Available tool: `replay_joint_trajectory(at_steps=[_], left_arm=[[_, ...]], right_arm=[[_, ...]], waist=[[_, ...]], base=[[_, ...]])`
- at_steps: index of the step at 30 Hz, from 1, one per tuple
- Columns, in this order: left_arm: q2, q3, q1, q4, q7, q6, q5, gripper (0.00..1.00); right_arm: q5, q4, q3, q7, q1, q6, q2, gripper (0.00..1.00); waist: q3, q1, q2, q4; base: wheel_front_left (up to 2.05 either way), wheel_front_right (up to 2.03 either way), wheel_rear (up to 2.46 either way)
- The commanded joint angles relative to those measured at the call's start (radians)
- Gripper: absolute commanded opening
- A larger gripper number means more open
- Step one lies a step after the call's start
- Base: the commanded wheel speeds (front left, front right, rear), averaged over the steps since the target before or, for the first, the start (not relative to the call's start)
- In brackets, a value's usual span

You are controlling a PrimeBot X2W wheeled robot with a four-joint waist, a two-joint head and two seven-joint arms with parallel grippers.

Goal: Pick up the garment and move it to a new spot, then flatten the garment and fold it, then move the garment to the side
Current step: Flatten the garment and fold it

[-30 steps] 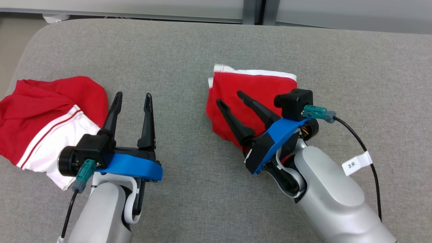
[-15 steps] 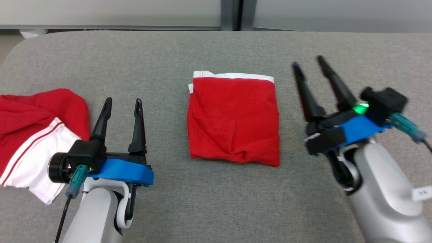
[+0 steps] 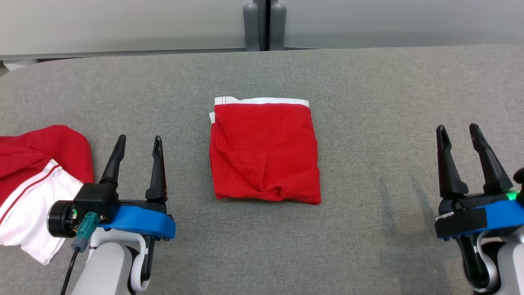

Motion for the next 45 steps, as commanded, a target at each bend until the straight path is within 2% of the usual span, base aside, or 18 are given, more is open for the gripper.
replay_joint_trajectory(at_steps=[1, 8, 19, 20, 22, 32, 38, 45], left_arm=[[0.007, 0.003, 0.011, -0.004, 0.003, 0.005, 0.000, 1.00], [0.014, 0.001, 0.023, -0.022, 0.013, 0.013, -0.007, 1.00], [0.021, -0.009, 0.025, -0.035, 0.018, 0.018, -0.014, 1.00], [0.021, -0.011, 0.020, -0.036, 0.019, 0.017, -0.013, 1.00], [0.020, -0.013, 0.006, -0.039, 0.018, 0.017, -0.012, 1.00], [-0.004, -0.029, -0.061, -0.030, -0.003, 0.009, -0.012, 1.00], [-0.021, -0.034, -0.077, -0.009, -0.016, 0.005, -0.015, 1.00], [-0.030, -0.029, -0.080, 0.006, -0.025, 0.005, -0.018, 1.00]], right_arm=[[-0.005, -0.013, -0.005, 0.007, 0.020, 0.000, 0.008, 1.00], [-0.026, -0.062, -0.034, 0.045, 0.060, 0.000, 0.033, 1.00], [-0.043, -0.055, -0.043, 0.085, 0.050, 0.000, 0.045, 1.00], [-0.047, -0.044, -0.035, 0.095, 0.039, 0.000, 0.044, 0.80], [-0.042, -0.015, -0.001, 0.110, 0.006, 0.000, 0.041, 0.00], [0.018, 0.285, 0.334, 0.109, -0.204, 0.000, 0.066, 0.00], [0.064, 0.488, 0.452, 0.087, -0.313, 0.000, 0.079, 0.00], [0.108, 0.589, 0.585, 0.047, -0.388, 0.000, 0.088, 0.00]], waist=[[0.000, 0.0001, 0.0001, -0.001], [-0.004, 0.0001, 0.0001, 0.000], [-0.003, 0.0001, 0.0001, 0.009], [0.000, 0.0001, 0.0001, 0.013], [0.008, 0.0001, 0.0001, 0.020], [0.064, 0.0001, 0.0001, 0.112], [0.077, 0.0001, 0.0001, 0.161], [0.078, 0.0001, 0.0001, 0.171]], base=[[0.00, 0.00, 0.00], [0.00, 0.00, 0.00], [0.00, 0.00, 0.00], [0.00, 0.00, 0.00], [0.00, 0.00, 0.00], [0.00, 0.00, 0.00], [0.00, 0.00, 0.00], [0.00, 0.00, 0.00]])
